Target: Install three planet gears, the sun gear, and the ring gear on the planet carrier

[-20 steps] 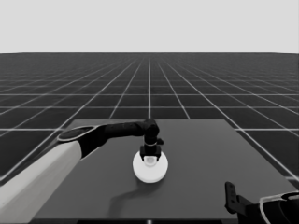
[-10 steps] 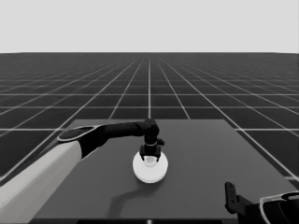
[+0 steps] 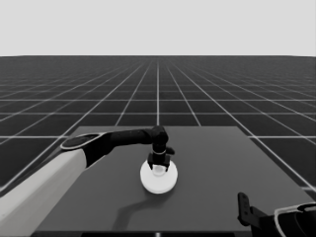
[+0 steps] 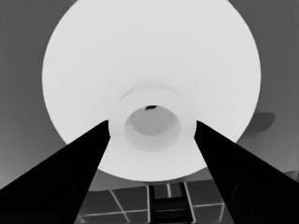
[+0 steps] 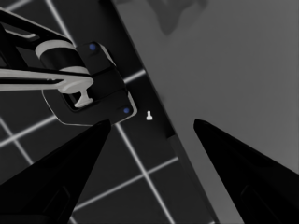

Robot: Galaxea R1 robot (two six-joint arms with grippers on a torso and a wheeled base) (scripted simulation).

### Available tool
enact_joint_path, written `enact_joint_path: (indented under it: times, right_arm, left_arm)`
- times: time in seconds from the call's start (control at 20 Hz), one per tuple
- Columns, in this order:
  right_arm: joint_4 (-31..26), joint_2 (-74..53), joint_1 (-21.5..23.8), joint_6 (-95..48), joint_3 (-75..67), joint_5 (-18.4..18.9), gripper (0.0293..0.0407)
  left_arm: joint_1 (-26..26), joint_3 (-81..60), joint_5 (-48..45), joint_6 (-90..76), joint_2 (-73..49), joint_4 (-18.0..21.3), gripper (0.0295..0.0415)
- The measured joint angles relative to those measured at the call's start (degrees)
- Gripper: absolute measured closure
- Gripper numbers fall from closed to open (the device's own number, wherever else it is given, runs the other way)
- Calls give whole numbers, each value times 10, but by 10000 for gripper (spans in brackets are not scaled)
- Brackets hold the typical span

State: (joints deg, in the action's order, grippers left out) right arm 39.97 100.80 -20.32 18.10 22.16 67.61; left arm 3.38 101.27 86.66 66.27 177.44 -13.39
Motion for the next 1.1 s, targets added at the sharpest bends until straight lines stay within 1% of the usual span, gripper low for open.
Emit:
enact_joint_path:
  times: [1.1]
  right_arm:
    - [0, 0, 0, 0, 0, 0, 315]
  left_arm:
    - [9, 1, 0, -110, -1, 0, 362]
